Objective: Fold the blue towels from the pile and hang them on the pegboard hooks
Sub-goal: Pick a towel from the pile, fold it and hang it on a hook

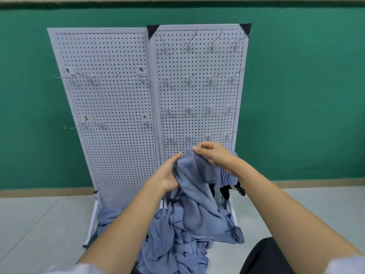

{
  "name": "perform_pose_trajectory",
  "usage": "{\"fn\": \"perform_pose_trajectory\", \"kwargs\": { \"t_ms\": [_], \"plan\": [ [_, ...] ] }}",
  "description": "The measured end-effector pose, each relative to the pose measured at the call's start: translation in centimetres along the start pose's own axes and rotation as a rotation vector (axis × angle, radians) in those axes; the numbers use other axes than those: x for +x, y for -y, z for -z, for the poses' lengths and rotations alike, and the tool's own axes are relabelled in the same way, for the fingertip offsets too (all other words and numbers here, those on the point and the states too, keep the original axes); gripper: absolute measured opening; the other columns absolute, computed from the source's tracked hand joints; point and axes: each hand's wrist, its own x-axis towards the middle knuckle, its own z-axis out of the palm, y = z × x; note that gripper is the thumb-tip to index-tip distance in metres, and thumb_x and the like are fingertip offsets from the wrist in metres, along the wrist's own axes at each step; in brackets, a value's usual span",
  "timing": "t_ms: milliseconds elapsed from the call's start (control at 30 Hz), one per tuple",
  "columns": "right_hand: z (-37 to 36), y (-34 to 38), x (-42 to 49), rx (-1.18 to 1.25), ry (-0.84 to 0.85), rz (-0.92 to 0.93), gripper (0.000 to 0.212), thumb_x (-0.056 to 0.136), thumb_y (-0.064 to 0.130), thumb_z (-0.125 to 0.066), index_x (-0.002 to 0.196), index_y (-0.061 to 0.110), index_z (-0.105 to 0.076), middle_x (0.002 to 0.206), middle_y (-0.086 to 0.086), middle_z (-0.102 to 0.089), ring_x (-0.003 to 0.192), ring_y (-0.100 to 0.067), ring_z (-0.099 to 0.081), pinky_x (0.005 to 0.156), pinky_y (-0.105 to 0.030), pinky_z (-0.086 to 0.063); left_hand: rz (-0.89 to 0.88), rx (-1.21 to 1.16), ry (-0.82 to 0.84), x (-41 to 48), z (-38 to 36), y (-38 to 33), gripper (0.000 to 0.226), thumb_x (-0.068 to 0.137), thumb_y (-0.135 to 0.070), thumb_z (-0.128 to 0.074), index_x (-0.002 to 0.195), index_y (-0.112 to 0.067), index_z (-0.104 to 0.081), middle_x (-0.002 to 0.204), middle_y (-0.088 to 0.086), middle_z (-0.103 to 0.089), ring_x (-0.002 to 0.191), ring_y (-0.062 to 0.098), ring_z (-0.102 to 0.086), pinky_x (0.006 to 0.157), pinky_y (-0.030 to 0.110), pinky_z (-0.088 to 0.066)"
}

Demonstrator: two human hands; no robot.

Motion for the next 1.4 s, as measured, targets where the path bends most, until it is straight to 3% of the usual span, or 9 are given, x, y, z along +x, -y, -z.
{"fn": "perform_pose_trajectory", "kwargs": {
  "t_ms": [100, 200, 367, 533, 733, 833, 1033, 1200, 1400],
  "plan": [
    [0.4, -1.2, -0.3, -0.009, 0.041, -0.09, 0.034, 0.094, 0.041, -0.056, 0.078, 0.01, -0.059, 0.063, 0.003, -0.052, 0.054, -0.007, -0.049, 0.061, -0.019, -0.047, -0.084, 0.086, -0.012, -0.1, -0.5, -1.0, 0.016, 0.095, -0.021, -0.053, 0.094, -0.01, -0.064, 0.096, 0.013, -0.07, 0.091, 0.023, -0.066, 0.084, 0.036, -0.052],
    [0.7, -1.0, -0.2, -0.083, -0.084, -0.071, 0.006, 0.095, 0.016, -0.057, 0.1, 0.014, -0.058, 0.089, -0.001, -0.059, 0.067, -0.008, -0.055, 0.062, -0.019, -0.05, -0.127, 0.24, 0.031, -0.5, -1.1, -2.2, 0.014, 0.093, -0.016, -0.05, 0.09, -0.007, -0.06, 0.088, 0.012, -0.065, 0.078, 0.02, -0.061, 0.075, 0.032, -0.048],
    [0.6, -0.6, 0.3, -0.138, 0.117, -0.04, 0.06, 0.089, -0.004, -0.052, 0.136, 0.032, -0.042, 0.127, 0.013, -0.054, 0.079, -0.001, -0.058, 0.062, -0.018, -0.047, -0.17, 0.384, 0.071, -1.4, -2.2, -4.3, 0.017, 0.091, -0.013, -0.052, 0.094, -0.005, -0.067, 0.092, 0.012, -0.068, 0.081, 0.019, -0.063, 0.079, 0.032, -0.048],
    [-0.5, 0.0, 1.0, -0.252, 0.096, 0.008, 0.019, 0.092, 0.006, -0.052, 0.098, 0.019, -0.065, 0.072, 0.016, -0.063, 0.056, 0.001, -0.048, 0.054, -0.016, -0.038, -0.154, 0.405, 0.101, -1.6, -1.6, -5.9, 0.017, 0.088, -0.011, -0.057, 0.102, -0.003, -0.063, 0.101, 0.016, -0.062, 0.091, 0.023, -0.059, 0.091, 0.036, -0.046],
    [1.0, 2.1, 2.0, -0.151, -0.193, 0.102, 0.017, 0.088, 0.003, -0.059, 0.081, 0.016, -0.067, 0.063, -0.001, -0.052, 0.058, -0.013, -0.047, 0.051, -0.019, -0.04, -0.004, 0.784, 0.129, -2.1, 0.3, -6.8, 0.063, 0.068, -0.039, -0.083, 0.118, -0.01, -0.061, 0.114, 0.009, -0.07, 0.104, 0.022, -0.066, 0.094, 0.037, -0.052],
    [0.9, 3.9, 2.7, -0.083, -0.236, 0.163, 0.013, 0.089, 0.001, -0.059, 0.094, 0.004, -0.069, 0.069, -0.006, -0.055, 0.06, -0.015, -0.056, 0.059, -0.019, -0.053, 0.126, 0.917, 0.201, -2.7, -0.7, -6.2, 0.033, 0.08, -0.026, -0.075, 0.108, -0.012, -0.065, 0.107, 0.007, -0.072, 0.095, 0.02, -0.069, 0.086, 0.032, -0.055],
    [0.3, 4.9, 3.4, 0.076, -0.215, 0.146, 0.018, 0.097, 0.012, -0.051, 0.112, 0.012, -0.062, 0.099, -0.005, -0.068, 0.08, -0.012, -0.065, 0.071, -0.018, -0.054, -0.067, 0.308, 0.196, -1.2, -1.3, -6.4, 0.033, 0.085, -0.022, -0.067, 0.114, -0.006, -0.065, 0.114, 0.013, -0.066, 0.103, 0.024, -0.061, 0.102, 0.038, -0.043],
    [1.8, 1.4, 1.8, 0.181, -0.3, -0.144, 0.037, 0.098, 0.038, -0.048, 0.098, 0.005, -0.064, 0.091, -0.008, -0.067, 0.07, -0.014, -0.061, 0.066, -0.024, -0.053, -0.268, -0.007, 0.072, -0.7, -1.4, -7.4, 0.035, 0.091, -0.023, -0.059, 0.058, -0.016, -0.071, 0.083, 0.004, -0.069, 0.085, 0.018, -0.065, 0.086, 0.037, -0.052],
    [1.1, -0.1, 1.2, 0.532, -0.103, -0.298, 0.045, 0.089, 0.051, -0.056, 0.065, 0.014, -0.058, 0.062, -0.004, -0.057, 0.057, -0.017, -0.056, 0.069, -0.032, -0.052, -0.317, -0.059, 0.016, -0.5, -2.9, -8.5, 0.021, 0.093, -0.026, -0.058, 0.085, -0.01, -0.069, 0.095, 0.011, -0.071, 0.097, 0.023, -0.066, 0.085, 0.038, -0.051]
  ]
}}
